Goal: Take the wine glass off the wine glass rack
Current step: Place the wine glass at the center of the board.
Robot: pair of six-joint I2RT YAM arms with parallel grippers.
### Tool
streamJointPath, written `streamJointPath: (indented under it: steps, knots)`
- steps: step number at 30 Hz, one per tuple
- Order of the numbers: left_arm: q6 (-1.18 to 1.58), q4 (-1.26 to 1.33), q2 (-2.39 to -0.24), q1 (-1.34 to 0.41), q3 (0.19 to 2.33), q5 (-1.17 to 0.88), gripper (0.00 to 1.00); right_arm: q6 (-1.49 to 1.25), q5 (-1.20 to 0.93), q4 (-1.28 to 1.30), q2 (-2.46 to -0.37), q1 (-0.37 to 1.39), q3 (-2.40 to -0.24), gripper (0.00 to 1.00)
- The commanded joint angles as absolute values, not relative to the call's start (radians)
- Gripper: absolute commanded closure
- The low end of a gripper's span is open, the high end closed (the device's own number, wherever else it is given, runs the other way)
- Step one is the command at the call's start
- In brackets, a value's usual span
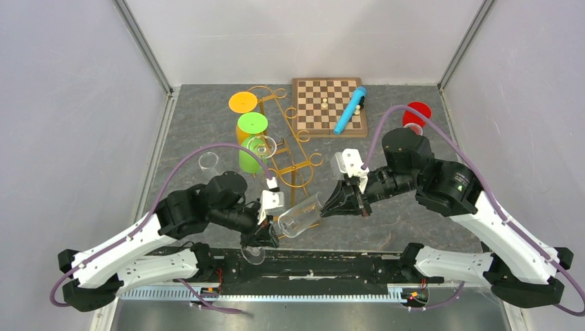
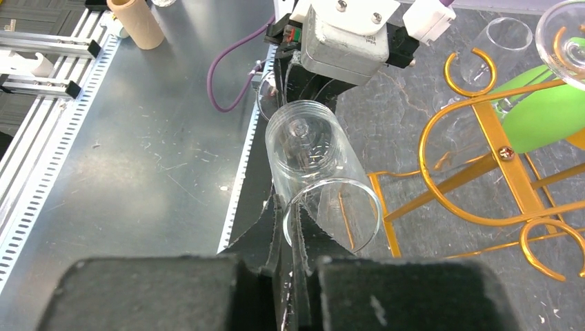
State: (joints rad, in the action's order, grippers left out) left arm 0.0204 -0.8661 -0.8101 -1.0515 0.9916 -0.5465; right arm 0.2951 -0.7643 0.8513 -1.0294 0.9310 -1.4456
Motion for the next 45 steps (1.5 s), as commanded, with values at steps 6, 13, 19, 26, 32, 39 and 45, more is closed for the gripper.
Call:
streamJointPath:
  steps: [6,13,19,26,32,39,45]
  knots:
    - [0.014,-0.743,-0.797,-1.050,0.986,-0.443,0.80,0.269,-0.783,0.788,-1.034,0.934,-1.408,1.00]
    - [0.017,-0.735,-0.807,-1.051,0.986,-0.397,0.42,0.264,-0.745,0.811,-1.033,0.935,-1.417,1.00]
    - [0.030,-0.720,-0.769,-1.051,0.971,-0.339,0.28,0.242,-0.628,0.875,-1.008,0.935,-1.424,1.00]
    - [0.049,-0.707,-0.734,-1.051,0.957,-0.237,0.24,0.133,-0.321,0.959,-0.992,0.934,-1.418,1.00]
    - [0.056,-0.697,-0.698,-1.050,0.943,-0.220,0.24,0.047,-0.044,1.005,-1.004,0.925,-1.417,1.00]
    - [0.078,-0.681,-0.653,-1.051,0.915,-0.195,0.25,0.071,0.003,0.995,-1.054,0.741,-1.426,1.00]
    - [0.105,-0.679,-0.625,-1.051,0.904,-0.152,0.26,0.069,0.003,0.902,-1.093,0.565,-1.412,1.00]
